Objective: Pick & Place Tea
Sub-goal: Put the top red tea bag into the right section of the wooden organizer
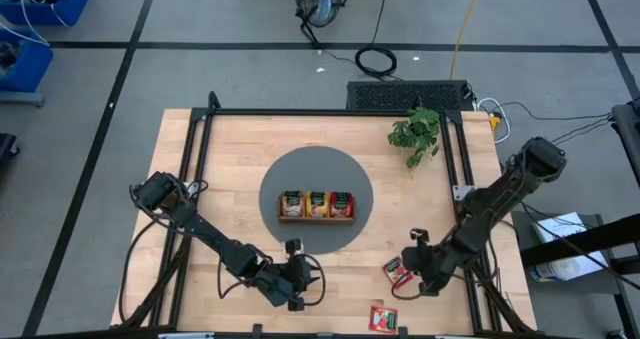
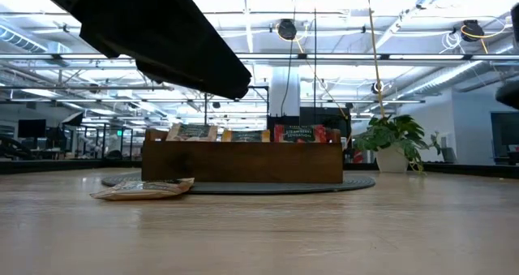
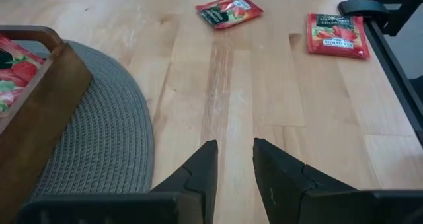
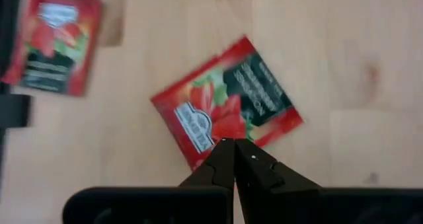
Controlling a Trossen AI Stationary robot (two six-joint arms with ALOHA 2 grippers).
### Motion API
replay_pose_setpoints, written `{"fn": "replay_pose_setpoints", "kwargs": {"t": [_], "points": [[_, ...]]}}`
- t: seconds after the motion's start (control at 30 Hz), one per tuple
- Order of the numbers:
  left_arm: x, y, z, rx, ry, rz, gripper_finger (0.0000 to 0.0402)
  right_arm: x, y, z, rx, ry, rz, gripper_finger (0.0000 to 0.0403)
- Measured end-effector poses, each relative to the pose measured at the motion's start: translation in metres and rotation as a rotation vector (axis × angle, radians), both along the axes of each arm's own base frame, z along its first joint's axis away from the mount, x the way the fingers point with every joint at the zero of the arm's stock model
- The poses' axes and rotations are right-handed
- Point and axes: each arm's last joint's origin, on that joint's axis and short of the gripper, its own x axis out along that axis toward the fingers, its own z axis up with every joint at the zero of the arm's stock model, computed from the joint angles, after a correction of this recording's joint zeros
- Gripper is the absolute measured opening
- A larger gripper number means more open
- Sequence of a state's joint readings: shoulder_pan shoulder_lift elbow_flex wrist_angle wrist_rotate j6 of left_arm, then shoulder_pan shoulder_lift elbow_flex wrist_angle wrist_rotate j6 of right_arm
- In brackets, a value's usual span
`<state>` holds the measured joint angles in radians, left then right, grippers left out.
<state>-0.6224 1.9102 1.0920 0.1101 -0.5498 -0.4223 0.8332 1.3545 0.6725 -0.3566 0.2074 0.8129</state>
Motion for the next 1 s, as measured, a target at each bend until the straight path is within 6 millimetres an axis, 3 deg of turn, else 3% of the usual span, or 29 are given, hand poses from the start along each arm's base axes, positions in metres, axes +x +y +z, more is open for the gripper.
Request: {"fn": "replay_pose_setpoints", "kwargs": {"t": [0.23,0.47,0.87,1.0], "points": [[0.000,0.000,0.000,-0.036,0.010,0.002,0.0102,0.013,0.010,-0.033,0.021,0.009,-0.007,0.0000],[-0.003,-0.007,-0.001,-0.114,0.046,-0.079,0.0102,0.047,0.019,-0.050,0.099,-0.180,0.024,0.0000],[-0.001,-0.010,0.002,-0.110,-0.003,-0.088,0.0102,0.093,-0.007,-0.064,0.138,-0.365,-0.037,0.0000],[0.005,-0.009,-0.014,-0.100,0.003,-0.068,0.0102,0.103,-0.014,-0.068,0.124,-0.440,-0.081,0.0000]]}}
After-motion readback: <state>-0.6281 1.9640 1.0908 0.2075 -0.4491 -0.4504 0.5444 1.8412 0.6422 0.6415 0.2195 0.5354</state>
